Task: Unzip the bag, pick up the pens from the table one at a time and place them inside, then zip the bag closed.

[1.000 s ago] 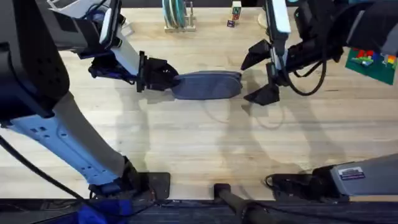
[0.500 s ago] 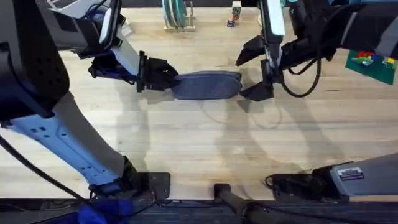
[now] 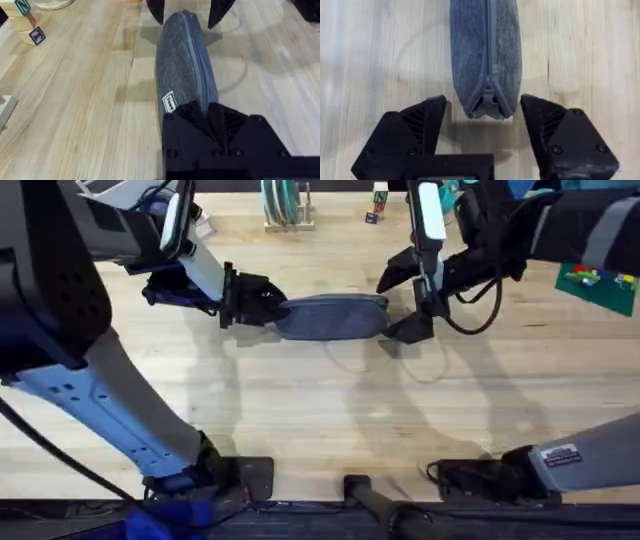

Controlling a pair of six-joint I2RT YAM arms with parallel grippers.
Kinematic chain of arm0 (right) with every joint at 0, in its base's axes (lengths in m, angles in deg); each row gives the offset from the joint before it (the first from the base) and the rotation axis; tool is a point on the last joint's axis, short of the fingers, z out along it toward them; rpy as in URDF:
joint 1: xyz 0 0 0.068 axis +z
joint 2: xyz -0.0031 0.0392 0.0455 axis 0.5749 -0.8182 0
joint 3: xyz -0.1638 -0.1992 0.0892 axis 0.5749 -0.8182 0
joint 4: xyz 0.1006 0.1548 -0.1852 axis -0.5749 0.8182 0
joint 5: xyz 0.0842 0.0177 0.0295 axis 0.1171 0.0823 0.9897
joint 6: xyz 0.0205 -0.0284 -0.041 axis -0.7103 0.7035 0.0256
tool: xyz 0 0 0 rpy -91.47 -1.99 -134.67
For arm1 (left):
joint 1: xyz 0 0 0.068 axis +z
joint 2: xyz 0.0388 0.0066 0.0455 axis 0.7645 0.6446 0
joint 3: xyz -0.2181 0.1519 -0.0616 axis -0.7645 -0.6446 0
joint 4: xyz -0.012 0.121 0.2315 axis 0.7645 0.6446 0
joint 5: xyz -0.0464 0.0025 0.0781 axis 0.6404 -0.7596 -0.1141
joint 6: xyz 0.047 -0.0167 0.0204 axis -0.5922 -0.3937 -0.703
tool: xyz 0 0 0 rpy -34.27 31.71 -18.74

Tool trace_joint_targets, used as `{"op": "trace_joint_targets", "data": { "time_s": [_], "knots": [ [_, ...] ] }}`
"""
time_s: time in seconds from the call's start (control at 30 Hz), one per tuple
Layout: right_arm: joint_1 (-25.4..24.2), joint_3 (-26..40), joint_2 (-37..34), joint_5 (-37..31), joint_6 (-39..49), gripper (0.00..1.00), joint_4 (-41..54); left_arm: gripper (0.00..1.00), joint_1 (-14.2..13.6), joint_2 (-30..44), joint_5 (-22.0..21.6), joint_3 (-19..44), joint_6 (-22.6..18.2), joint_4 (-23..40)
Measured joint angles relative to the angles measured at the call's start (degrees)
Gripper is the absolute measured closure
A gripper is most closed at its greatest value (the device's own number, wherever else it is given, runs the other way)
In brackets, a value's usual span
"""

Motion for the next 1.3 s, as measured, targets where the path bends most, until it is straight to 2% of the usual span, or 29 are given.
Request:
{"op": "trace_joint_targets", "data": {
  "time_s": [0.7,0.87,1.07,1.3],
  "knots": [
    [0.0,0.0,0.0,0.4,-0.4,0.126,0.0,0.959,0.0,0.0,0.0,0.0,0.0,0.0],
    [-1.1,0.0,0.0,4.5,-0.5,0.214,0.0,0.959,0.0,0.0,0.0,0.0,0.0,0.0],
    [-3.4,0.0,0.0,6.4,-0.6,0.168,0.1,0.959,0.0,0.0,0.0,0.0,0.0,0.0],
    [-3.5,0.0,0.0,7.0,-0.6,0.147,0.2,0.959,0.0,0.0,0.0,0.0,0.0,0.0]
  ]
}}
